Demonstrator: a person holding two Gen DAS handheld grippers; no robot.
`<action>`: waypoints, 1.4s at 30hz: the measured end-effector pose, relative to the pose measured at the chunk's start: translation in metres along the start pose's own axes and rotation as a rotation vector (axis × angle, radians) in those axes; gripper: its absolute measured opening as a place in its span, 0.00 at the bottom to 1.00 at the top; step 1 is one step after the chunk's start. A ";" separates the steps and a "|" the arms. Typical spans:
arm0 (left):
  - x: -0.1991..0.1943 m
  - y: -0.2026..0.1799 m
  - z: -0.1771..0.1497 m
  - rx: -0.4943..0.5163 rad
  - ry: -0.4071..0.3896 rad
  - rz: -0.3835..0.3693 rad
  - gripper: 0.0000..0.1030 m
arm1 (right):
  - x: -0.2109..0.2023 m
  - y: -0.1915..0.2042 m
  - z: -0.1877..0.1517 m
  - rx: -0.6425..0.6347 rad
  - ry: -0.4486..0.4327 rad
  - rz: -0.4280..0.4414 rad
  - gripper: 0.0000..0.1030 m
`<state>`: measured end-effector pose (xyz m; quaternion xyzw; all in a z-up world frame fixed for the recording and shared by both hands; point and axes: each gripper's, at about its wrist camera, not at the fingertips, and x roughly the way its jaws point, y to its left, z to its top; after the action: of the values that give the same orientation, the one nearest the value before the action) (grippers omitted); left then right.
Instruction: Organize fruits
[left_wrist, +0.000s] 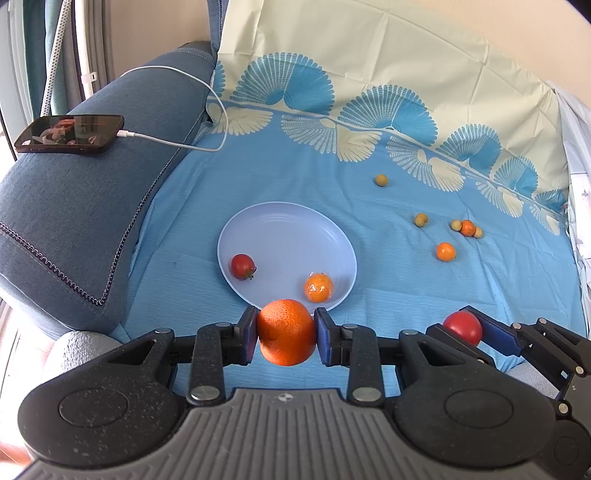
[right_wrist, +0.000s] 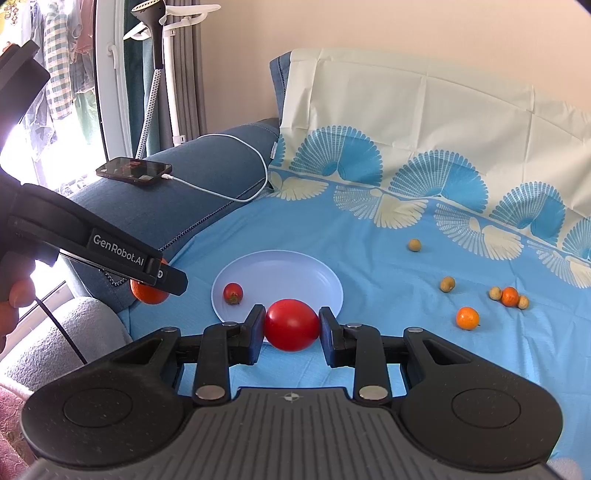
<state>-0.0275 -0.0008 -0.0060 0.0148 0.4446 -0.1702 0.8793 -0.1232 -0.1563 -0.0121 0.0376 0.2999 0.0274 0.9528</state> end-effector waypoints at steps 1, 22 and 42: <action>0.000 0.000 0.000 0.000 0.001 0.000 0.35 | 0.000 0.000 0.000 0.000 0.001 0.000 0.31; 0.012 0.010 0.012 -0.025 0.004 -0.001 0.35 | 0.016 -0.006 0.001 0.008 0.043 -0.002 0.31; 0.077 0.039 0.067 -0.084 0.019 0.055 0.35 | 0.098 -0.008 0.024 -0.027 0.107 -0.009 0.31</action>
<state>0.0783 0.0020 -0.0308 -0.0084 0.4593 -0.1269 0.8792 -0.0290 -0.1579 -0.0494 0.0217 0.3502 0.0291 0.9360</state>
